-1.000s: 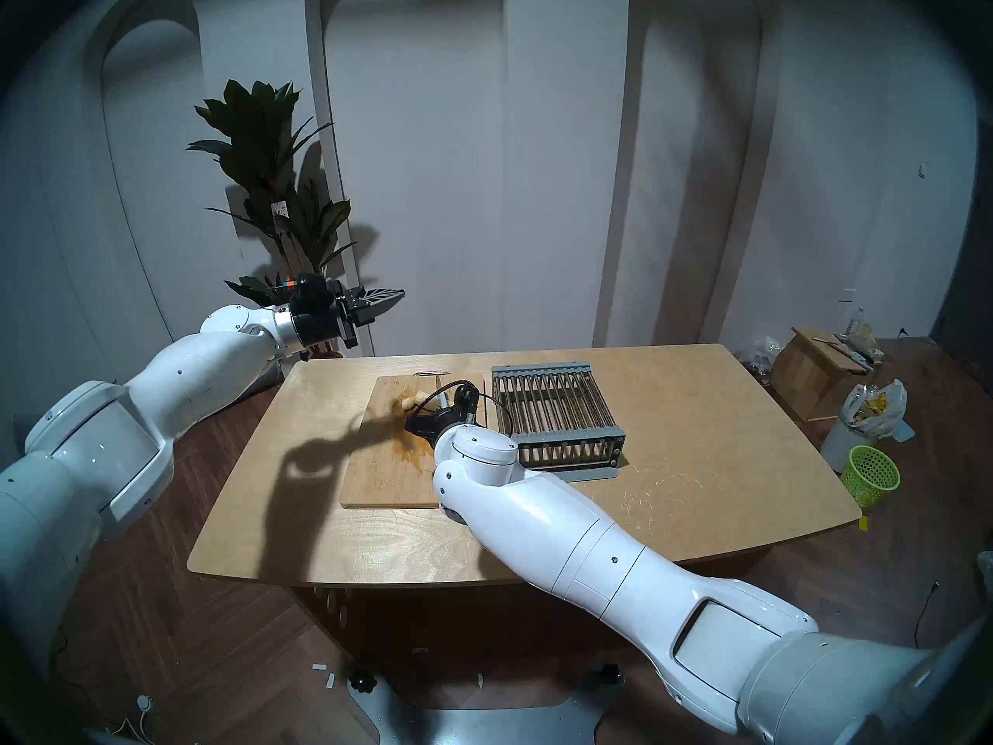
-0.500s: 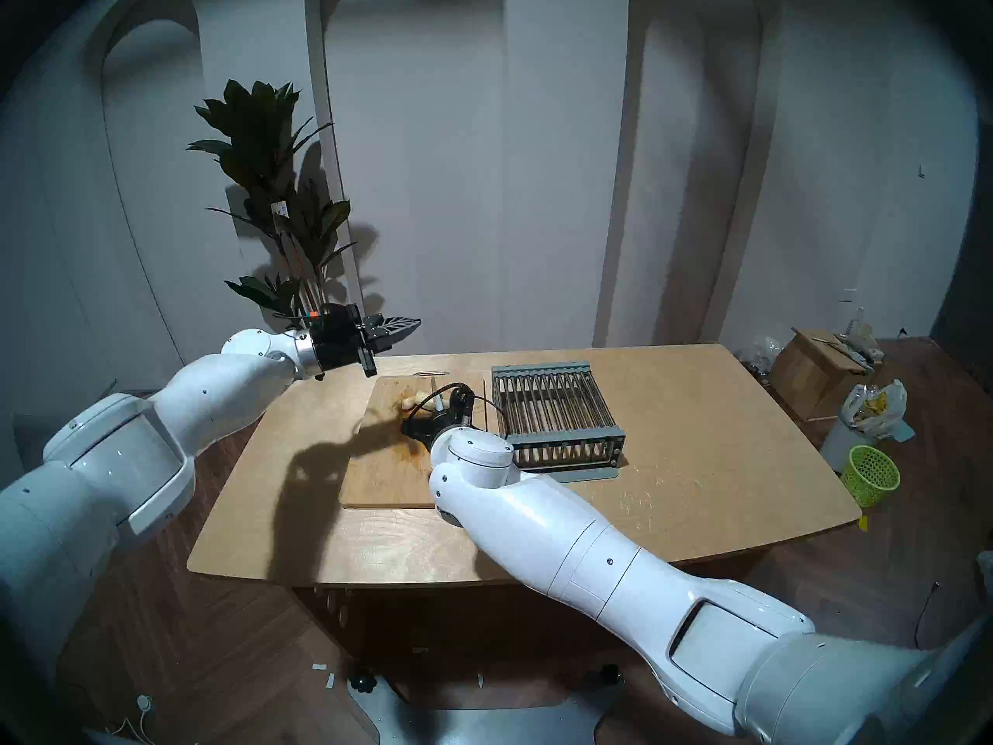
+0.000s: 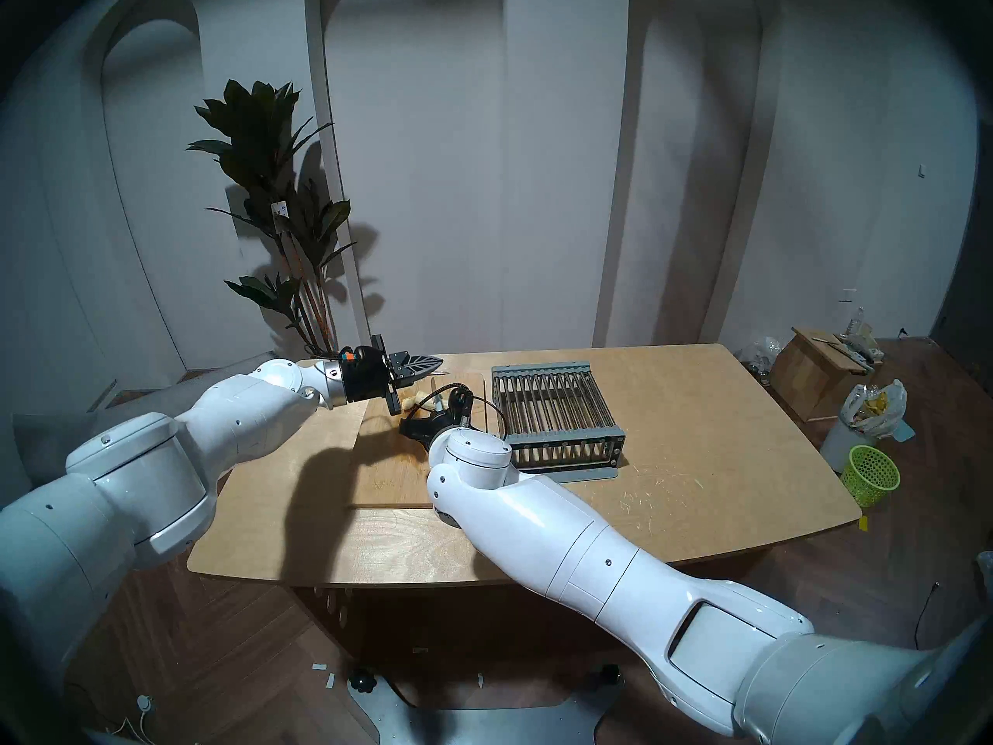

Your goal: Cut the banana into four pieces on the cutting board

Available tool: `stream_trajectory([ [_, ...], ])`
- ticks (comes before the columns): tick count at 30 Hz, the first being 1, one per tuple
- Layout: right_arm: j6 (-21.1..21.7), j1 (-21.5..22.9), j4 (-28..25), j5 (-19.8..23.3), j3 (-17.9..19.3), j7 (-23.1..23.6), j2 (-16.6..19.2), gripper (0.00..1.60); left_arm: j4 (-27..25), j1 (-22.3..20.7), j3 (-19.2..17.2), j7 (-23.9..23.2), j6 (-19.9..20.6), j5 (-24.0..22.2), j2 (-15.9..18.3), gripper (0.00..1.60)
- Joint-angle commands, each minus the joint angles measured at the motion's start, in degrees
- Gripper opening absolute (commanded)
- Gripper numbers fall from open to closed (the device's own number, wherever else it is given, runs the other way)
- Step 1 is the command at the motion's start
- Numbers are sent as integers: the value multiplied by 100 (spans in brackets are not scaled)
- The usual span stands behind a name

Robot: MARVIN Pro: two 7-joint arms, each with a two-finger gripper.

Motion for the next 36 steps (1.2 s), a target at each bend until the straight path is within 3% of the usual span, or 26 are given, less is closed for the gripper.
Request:
stream_trajectory([
  [1,-34,14,-211,-1,29,-13,-10,0,-232,-100,339,-604,-105,268,38,0],
  [5,-29,-14,-244,-2,24,-26,17,0,-419,-327,476,-553,409,251,130,0],
  [8,-22,-18,-246,-3,19,-32,21,0,-455,-541,512,-614,454,318,143,0],
  [10,-16,-22,-245,-5,13,-37,24,0,-497,-682,399,-789,527,313,141,0],
  [13,-17,-34,-251,-13,12,-56,40,0,-662,-709,49,-676,627,249,131,0],
  [22,-9,-58,-270,-12,0,-89,54,0,-805,-1059,-280,-929,1084,225,98,0],
  [29,-2,-93,-313,-14,-12,-123,76,0,-528,-1442,-188,-1245,1724,263,-81,0],
  [36,7,-132,-349,-15,-33,-156,89,0,-213,-1310,-121,-1373,2009,298,-276,0],
])
